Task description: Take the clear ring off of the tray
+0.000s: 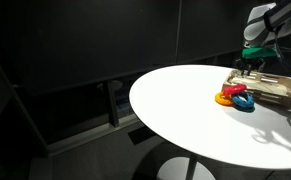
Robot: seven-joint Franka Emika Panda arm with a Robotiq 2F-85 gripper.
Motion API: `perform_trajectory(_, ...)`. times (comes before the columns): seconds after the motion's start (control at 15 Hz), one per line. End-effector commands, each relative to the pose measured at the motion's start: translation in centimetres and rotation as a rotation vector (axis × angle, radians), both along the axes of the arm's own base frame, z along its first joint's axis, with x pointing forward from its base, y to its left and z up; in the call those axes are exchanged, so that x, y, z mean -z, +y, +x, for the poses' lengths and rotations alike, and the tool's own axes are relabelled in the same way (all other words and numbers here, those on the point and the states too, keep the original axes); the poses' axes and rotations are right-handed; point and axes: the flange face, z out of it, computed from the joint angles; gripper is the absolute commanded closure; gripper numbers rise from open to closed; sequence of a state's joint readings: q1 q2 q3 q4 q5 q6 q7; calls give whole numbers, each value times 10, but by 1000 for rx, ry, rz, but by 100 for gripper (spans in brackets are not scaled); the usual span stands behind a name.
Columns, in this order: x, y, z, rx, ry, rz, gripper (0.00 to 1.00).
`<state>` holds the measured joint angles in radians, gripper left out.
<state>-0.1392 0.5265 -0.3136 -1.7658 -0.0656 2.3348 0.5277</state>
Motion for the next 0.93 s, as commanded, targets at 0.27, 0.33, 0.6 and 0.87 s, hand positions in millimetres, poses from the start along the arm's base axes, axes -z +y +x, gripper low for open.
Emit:
perform_trajectory(0.27,-42,36,-33,-70,-24,-8,90)
perform_trajectory(0.33,-47,40,-38,-82,-28,-11,90)
perform_trajectory(0.6,-67,58,-57,-138,-40,-18,90)
perform_trajectory(0.87,-80,78,-78,-198,-36,-1,90)
